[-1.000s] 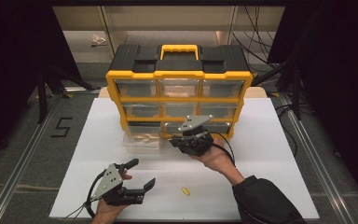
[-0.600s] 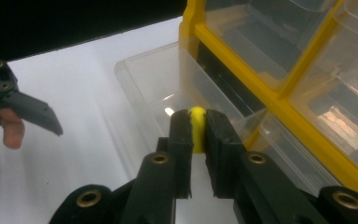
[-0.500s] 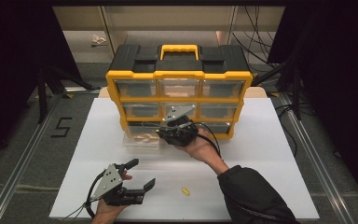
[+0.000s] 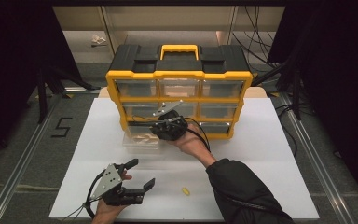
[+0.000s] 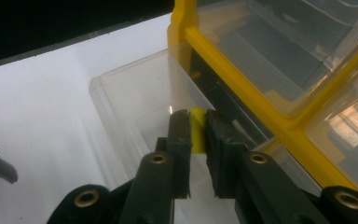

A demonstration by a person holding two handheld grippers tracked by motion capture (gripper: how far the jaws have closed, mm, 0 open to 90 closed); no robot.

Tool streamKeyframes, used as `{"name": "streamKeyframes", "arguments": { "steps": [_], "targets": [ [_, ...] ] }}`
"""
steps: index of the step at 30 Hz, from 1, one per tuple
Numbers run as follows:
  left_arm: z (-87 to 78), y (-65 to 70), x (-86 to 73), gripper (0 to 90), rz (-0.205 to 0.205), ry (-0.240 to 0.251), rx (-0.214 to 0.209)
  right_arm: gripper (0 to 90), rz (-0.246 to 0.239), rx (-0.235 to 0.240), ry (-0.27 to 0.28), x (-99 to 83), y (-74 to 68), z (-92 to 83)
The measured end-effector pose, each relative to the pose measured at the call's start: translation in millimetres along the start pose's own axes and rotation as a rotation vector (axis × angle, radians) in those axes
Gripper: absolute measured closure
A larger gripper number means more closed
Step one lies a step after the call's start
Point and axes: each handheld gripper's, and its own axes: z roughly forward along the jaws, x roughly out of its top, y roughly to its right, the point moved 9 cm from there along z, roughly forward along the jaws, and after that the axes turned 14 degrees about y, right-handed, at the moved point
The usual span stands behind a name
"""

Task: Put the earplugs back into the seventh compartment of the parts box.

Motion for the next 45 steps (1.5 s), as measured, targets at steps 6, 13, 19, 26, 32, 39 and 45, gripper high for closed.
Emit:
{"name": "streamKeyframes", "arguments": {
  "steps": [6,13,19,26,32,39,45],
  "targets": [
    [-0.1,0.0,0.1,12.2,0.003,0.001,0.000,68.4,0.032,0.017,0.009,-1.7,2.5,6.8],
    [-0.2,0.2,0.0,12.1,0.005,-0.001,0.000,54.5,0.047,0.049,0.071,10.2,-1.1,-7.3],
    [-0.1,-0.2,0.2,12.1,0.001,0.002,0.002,44.6,0.006,0.075,0.094,9.8,-13.5,-32.1],
    [0.2,-0.4,-0.3,12.1,0.005,0.000,0.004,40.1,-0.003,0.080,0.110,1.7,-20.8,-56.3],
    [-0.9,-1.2,0.9,12.1,0.006,0.006,0.007,38.7,0.001,0.092,0.118,-13.7,-27.7,-76.7],
    [0.4,-0.1,0.0,12.0,0.007,0.001,0.003,37.2,0.024,0.085,0.134,-32.4,-31.6,-94.1],
    [0.6,-0.2,0.3,12.1,0.004,0.003,0.004,36.9,0.060,0.081,0.163,-45.0,-32.7,-103.5]
  ]
}}
